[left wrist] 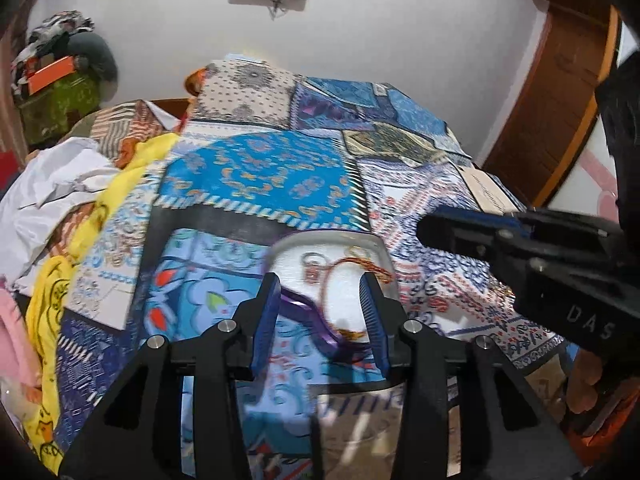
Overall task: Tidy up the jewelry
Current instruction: 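Lower the bracelet and ring into the heart box and open both tools, then withdraw both tools from the box toward the remaining jewelry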
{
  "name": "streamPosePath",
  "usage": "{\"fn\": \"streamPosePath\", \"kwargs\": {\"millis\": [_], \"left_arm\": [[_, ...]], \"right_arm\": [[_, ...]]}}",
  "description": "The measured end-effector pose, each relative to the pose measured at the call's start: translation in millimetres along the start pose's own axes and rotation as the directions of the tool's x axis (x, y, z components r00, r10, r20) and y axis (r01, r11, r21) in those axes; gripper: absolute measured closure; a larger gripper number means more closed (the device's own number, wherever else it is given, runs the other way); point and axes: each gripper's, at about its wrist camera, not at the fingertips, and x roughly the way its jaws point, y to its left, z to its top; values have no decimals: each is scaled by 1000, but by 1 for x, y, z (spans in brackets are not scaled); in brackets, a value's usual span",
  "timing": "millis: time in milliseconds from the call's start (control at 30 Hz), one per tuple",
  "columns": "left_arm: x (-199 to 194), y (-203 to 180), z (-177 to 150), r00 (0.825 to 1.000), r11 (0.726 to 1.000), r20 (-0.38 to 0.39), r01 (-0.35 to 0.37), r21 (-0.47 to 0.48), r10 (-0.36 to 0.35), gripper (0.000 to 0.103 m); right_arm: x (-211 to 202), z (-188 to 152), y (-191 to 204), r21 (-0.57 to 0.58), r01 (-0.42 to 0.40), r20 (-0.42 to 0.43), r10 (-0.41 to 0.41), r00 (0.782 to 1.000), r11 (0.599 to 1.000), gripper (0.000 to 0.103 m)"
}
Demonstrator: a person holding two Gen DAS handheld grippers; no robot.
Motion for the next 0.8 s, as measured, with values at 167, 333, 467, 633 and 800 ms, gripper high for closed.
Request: {"fn": "streamPosePath", "kwargs": {"millis": [167,333,467,633,800], "left_arm": [[-9,20,0,998,998,15,-57,-26,57,63],[-13,30,-1,997,996,15,-76,-42,77,63],[-15,29,-1,997,996,15,-81,-40,82,63],[-20,23,2,996,996,23,-83,-26,84,63],[-30,11,8,996,997,47,-80,-5,80,63]], "right_arm": [[10,-2,10,-20,-21,-32,20,999,1000,93],[21,-5,18,-21,-41,-70,40,997,999,93],[29,-6,17,4,-53,-112,53,992,999,89],[20,-4,12,35,-53,-92,56,994,998,80],[-5,1,0,55,-17,-27,19,999,998,80]]}}
